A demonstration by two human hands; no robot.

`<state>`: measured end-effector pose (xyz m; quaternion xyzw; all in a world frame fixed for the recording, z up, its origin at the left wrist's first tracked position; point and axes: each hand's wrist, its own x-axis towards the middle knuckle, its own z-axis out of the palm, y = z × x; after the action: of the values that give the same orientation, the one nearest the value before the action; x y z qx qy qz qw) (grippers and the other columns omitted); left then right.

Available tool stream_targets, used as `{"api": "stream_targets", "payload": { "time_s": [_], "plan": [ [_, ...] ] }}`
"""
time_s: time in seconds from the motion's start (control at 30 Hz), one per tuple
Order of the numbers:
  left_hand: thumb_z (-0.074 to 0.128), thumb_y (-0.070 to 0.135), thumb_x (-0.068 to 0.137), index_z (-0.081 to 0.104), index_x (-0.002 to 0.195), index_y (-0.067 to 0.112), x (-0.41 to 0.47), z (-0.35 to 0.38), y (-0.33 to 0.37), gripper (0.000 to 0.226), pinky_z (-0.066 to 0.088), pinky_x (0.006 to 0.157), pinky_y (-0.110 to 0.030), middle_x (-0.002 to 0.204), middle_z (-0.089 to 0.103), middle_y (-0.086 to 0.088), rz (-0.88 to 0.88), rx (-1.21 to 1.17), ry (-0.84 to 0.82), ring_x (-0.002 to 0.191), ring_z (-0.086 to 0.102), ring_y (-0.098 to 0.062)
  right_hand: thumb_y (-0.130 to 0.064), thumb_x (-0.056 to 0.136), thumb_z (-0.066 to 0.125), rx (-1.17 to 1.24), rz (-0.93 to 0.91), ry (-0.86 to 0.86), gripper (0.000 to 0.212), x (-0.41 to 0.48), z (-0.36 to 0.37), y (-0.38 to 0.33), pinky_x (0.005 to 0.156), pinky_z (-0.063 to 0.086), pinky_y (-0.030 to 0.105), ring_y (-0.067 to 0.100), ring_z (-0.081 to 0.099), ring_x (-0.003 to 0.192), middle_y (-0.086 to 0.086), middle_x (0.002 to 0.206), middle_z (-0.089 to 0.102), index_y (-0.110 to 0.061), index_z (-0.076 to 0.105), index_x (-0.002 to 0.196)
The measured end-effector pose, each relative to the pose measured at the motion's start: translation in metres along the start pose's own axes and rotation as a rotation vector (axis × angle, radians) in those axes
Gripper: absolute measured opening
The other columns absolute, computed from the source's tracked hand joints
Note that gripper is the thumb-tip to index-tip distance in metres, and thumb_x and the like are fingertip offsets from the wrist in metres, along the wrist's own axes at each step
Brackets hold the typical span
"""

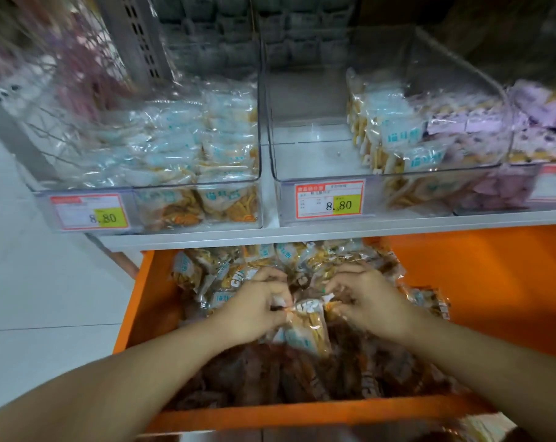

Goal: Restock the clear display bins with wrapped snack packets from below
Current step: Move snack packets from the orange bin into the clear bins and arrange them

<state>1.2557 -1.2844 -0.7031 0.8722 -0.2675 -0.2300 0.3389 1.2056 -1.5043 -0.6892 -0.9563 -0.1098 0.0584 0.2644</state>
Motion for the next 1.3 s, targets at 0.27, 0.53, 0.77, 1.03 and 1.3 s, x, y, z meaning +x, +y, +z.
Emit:
{"api": "stream_targets", "payload": {
  "time_s": [0.27, 0.53, 0.77, 1.03, 1.3],
  "plan": [
    [0.074, 0.019, 0.082, 0.056, 0.072, 0.037, -0.076, -0.062, 0.072, 0.027, 0.021, 0.097, -0.002, 0.128, 0.038, 0.016, 0.182, 0.011, 0.209, 0.122, 0.034, 0.016, -0.009, 0.073, 0.079, 0.128, -0.101, 0.224, 0.021, -0.046, -0.071, -0.069, 0.066, 0.038, 0.012, 0.003, 0.052, 0.078, -0.018, 0.08, 0.049, -0.02, 0.068, 0.088],
    [0.077, 0.019, 0.074, 0.058, 0.063, 0.033, -0.121, -0.139, 0.16, 0.026, 0.036, 0.087, -0.008, 0.12, 0.048, 0.018, 0.352, -0.132, 0.509, 0.117, 0.044, 0.013, -0.012, 0.073, 0.078, 0.194, -0.183, 0.413, 0.034, -0.072, -0.172, -0.147, 0.079, 0.047, 0.008, 0.001, 0.06, 0.088, -0.012, 0.094, 0.058, -0.035, 0.062, 0.093],
    [0.072, 0.012, 0.082, 0.06, 0.053, 0.033, -0.065, -0.188, 0.186, 0.038, 0.046, 0.085, -0.044, 0.088, 0.057, 0.032, 0.335, -0.287, 0.87, 0.102, 0.058, -0.003, -0.012, 0.081, 0.073, 0.579, -0.116, 0.744, 0.017, 0.013, -0.188, -0.149, 0.064, 0.042, 0.009, 0.002, 0.055, 0.07, 0.004, 0.082, 0.063, -0.017, 0.062, 0.093],
    [0.071, 0.014, 0.084, 0.065, 0.086, 0.012, 0.0, -0.193, 0.177, 0.006, 0.024, 0.085, -0.008, 0.117, 0.036, 0.005, 0.089, -0.205, 0.986, 0.121, 0.041, -0.009, -0.006, 0.093, 0.055, 1.254, 0.365, 0.692, 0.012, 0.114, -0.149, -0.103, 0.059, 0.053, 0.029, 0.026, 0.063, 0.085, 0.016, 0.103, 0.065, -0.014, 0.061, 0.097],
    [0.068, 0.017, 0.086, 0.062, 0.08, 0.03, 0.032, -0.196, 0.189, 0.016, 0.046, 0.088, -0.033, 0.114, 0.04, 0.001, 0.04, -0.108, 1.003, 0.109, 0.051, -0.027, -0.038, 0.099, 0.042, 1.473, 0.225, 0.621, 0.022, 0.093, -0.174, -0.127, 0.07, 0.053, 0.037, 0.019, 0.06, 0.092, 0.002, 0.098, 0.062, -0.023, 0.055, 0.106]
  ]
}}
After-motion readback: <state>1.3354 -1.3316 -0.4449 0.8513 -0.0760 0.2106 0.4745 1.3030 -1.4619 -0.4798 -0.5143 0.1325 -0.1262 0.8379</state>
